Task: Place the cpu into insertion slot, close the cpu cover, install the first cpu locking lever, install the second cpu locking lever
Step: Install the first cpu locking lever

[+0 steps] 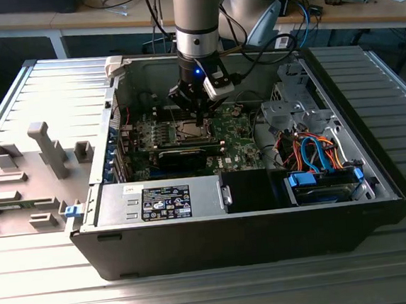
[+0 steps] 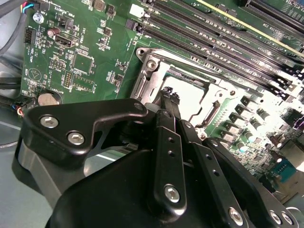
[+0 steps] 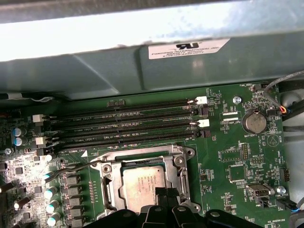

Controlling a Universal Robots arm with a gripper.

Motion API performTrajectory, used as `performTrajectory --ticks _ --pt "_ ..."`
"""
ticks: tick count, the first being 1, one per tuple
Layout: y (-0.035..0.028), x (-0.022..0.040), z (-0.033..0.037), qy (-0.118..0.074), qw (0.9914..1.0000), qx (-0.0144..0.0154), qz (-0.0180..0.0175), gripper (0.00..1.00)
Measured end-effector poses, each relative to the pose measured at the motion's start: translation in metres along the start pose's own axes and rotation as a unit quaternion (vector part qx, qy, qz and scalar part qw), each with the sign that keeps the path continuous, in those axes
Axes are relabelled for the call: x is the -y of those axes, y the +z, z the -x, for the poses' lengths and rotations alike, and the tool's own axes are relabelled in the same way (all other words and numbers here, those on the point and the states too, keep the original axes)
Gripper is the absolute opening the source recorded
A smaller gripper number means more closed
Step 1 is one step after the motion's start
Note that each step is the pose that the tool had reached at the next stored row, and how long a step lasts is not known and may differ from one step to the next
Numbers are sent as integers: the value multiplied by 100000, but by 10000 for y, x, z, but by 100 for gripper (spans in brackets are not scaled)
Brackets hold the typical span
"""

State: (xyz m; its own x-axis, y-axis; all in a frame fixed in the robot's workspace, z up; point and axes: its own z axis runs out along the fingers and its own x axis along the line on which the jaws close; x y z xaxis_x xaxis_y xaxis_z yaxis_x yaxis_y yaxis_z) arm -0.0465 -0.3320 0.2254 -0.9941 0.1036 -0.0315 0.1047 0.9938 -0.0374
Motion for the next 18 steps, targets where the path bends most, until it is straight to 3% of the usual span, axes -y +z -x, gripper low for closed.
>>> performTrajectory --ticks 18 --pt "0 0 0 -432 99999 16 15 11"
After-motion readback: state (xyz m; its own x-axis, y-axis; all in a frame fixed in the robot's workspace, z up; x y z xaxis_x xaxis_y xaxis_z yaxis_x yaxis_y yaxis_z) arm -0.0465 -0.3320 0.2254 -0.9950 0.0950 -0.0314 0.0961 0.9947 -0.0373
